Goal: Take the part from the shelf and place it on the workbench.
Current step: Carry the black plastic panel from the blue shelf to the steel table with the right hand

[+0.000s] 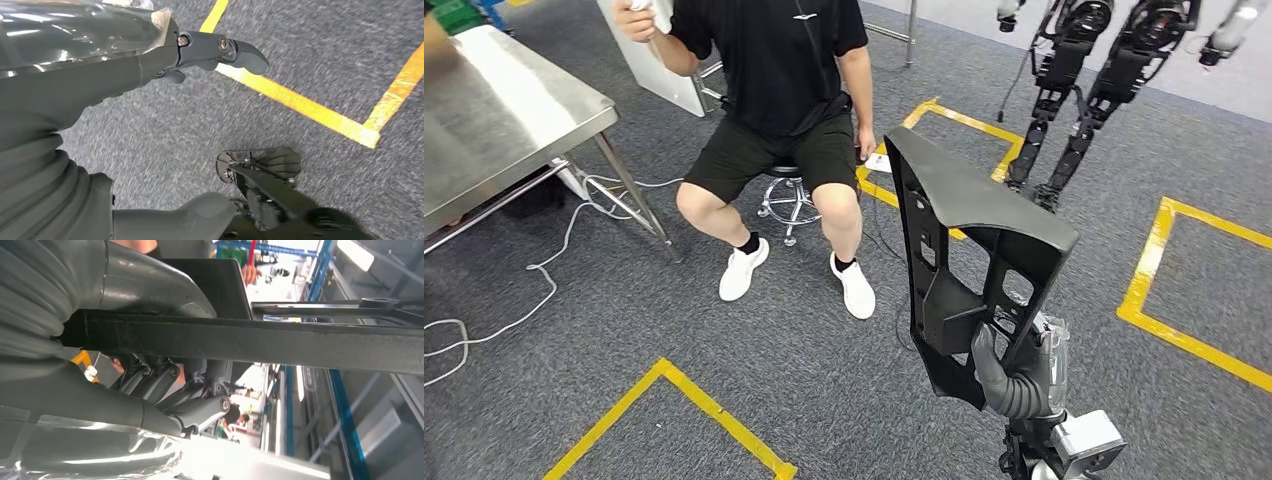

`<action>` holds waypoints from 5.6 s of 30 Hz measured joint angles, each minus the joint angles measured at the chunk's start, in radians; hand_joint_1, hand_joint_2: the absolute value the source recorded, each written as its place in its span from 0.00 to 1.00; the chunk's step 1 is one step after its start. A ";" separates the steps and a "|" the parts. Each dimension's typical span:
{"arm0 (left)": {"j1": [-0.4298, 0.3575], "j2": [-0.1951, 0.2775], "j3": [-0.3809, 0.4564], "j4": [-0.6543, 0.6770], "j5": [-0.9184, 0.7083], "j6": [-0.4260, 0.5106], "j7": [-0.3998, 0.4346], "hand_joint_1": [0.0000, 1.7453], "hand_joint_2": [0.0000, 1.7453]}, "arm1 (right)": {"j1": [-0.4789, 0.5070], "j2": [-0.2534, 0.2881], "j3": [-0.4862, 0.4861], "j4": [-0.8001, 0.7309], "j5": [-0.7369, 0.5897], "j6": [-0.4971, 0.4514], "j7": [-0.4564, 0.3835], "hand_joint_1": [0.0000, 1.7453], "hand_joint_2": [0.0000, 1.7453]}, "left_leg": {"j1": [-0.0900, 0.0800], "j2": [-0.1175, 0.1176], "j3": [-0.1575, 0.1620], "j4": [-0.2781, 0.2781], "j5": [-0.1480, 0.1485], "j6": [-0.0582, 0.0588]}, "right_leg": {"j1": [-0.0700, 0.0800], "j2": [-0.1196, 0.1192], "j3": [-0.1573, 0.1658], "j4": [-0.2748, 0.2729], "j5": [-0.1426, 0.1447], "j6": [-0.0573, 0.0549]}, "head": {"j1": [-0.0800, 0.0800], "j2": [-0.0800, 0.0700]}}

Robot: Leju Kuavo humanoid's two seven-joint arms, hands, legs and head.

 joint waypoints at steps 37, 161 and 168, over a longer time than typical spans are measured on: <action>-0.009 -0.004 0.000 -0.002 -0.009 0.000 -0.050 0.00 1.00 | -0.021 0.016 -0.015 -0.008 0.019 0.021 0.020 1.00 1.00 | -0.012 0.075 0.118 -0.264 0.146 0.013 | 0.009 -0.060 0.037 -0.014 -0.021 0.008 | 0.001 0.000; -0.021 -0.023 0.004 -0.004 -0.031 -0.003 -0.114 0.00 1.00 | -0.136 0.008 -0.045 -0.020 0.062 -0.039 0.099 1.00 1.00 | -0.016 0.007 0.119 -0.281 0.150 0.034 | 0.014 0.028 0.027 -0.019 -0.024 0.020 | 0.008 0.000; -0.022 -0.026 0.004 -0.005 -0.035 -0.003 -0.117 0.00 1.00 | -0.154 0.008 -0.046 -0.014 0.063 -0.046 0.126 1.00 1.00 | -0.009 0.002 0.164 -0.317 0.144 0.052 | 0.008 0.030 -0.142 0.259 -0.104 0.033 | 0.013 0.000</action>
